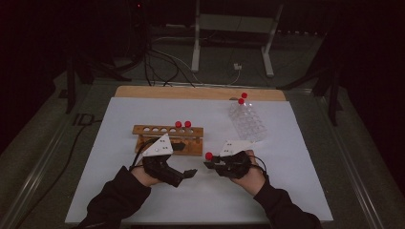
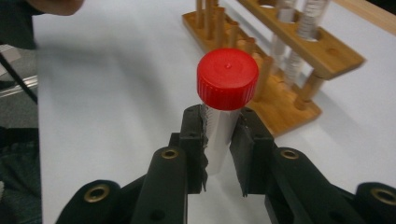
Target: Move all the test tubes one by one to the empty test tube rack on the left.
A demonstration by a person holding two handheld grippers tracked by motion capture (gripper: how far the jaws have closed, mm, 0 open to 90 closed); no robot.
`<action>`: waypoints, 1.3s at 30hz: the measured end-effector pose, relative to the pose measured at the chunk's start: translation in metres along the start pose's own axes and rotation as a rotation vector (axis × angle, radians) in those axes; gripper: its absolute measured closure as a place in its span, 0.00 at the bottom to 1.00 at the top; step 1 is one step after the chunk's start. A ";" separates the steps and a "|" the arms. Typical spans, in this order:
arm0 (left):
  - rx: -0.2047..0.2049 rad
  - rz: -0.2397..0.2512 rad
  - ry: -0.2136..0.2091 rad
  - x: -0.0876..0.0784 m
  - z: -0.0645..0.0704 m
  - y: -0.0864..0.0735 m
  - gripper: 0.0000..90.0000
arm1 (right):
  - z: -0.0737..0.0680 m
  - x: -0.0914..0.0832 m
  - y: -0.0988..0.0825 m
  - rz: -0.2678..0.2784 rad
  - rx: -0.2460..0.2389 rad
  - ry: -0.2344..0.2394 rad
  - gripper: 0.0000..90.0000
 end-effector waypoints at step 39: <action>0.081 -0.017 -0.026 0.030 0.009 0.009 0.80 | -0.017 0.002 0.004 0.011 -0.024 0.041 0.82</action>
Point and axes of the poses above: each handheld gripper's, and its own axes: x roughly forward along the jaws, y roughly out of its top, z roughly to its right, the point moved 10 cm from there along x, roughly forward along the jaws, and after that the axes turned 3 degrees about x, right-handed, at the moved point
